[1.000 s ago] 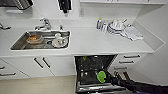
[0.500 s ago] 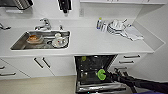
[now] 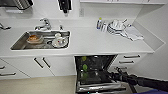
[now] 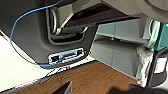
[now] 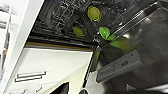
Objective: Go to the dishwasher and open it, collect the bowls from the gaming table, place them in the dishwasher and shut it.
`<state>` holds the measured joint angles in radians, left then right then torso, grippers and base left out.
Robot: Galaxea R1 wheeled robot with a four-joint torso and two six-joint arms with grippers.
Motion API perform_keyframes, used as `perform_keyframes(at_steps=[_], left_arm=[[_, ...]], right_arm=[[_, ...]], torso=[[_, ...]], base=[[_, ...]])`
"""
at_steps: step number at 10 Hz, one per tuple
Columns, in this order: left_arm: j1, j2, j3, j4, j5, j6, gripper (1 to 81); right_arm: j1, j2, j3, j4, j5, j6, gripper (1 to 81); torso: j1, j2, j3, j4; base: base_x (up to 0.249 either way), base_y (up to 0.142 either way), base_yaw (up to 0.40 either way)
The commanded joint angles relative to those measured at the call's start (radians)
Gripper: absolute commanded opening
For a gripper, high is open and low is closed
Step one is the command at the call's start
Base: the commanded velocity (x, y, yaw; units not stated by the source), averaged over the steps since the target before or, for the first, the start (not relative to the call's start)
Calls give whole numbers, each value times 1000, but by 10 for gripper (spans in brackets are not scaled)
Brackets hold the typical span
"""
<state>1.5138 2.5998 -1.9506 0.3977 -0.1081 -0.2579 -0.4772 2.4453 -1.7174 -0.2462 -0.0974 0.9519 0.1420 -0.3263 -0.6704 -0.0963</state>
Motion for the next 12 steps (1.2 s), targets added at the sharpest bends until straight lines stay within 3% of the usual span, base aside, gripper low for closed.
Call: perform_keyframes(at_steps=[1, 2, 4, 5, 8, 12], left_arm=[[12, -1, -11, 7, 62, 6, 811], [10, 8, -33, 7, 61, 3, 811], [9, 16, -48, 6, 54, -1, 811], [7, 14, -50, 4, 53, -3, 811], [9, 20, -65, 4, 53, -3, 811], [7, 28, -77, 6, 48, -3, 811]], right_arm=[[42, -165, 175, 21, -249, -8, 811], [-14, -210, 219, 21, -283, -10, 811], [-139, -274, 260, 21, -288, -18, 811], [-192, -285, 256, 21, -288, -34, 811], [-347, -263, 217, 13, -272, -59, 811], [-458, -234, 182, 16, -253, -61, 811]], torso=[[0, 0, 0, 0], [0, 0, 0, 0], [0, 0, 0, 0], [64, -100, 0, 0], [85, -135, 0, 0], [177, -282, 0, 0]], base=[[0, 0, 0], [0, 0, 0], [0, 0, 0], [0, 0, 0], [0, 0, 0], [0, 0, 0]])
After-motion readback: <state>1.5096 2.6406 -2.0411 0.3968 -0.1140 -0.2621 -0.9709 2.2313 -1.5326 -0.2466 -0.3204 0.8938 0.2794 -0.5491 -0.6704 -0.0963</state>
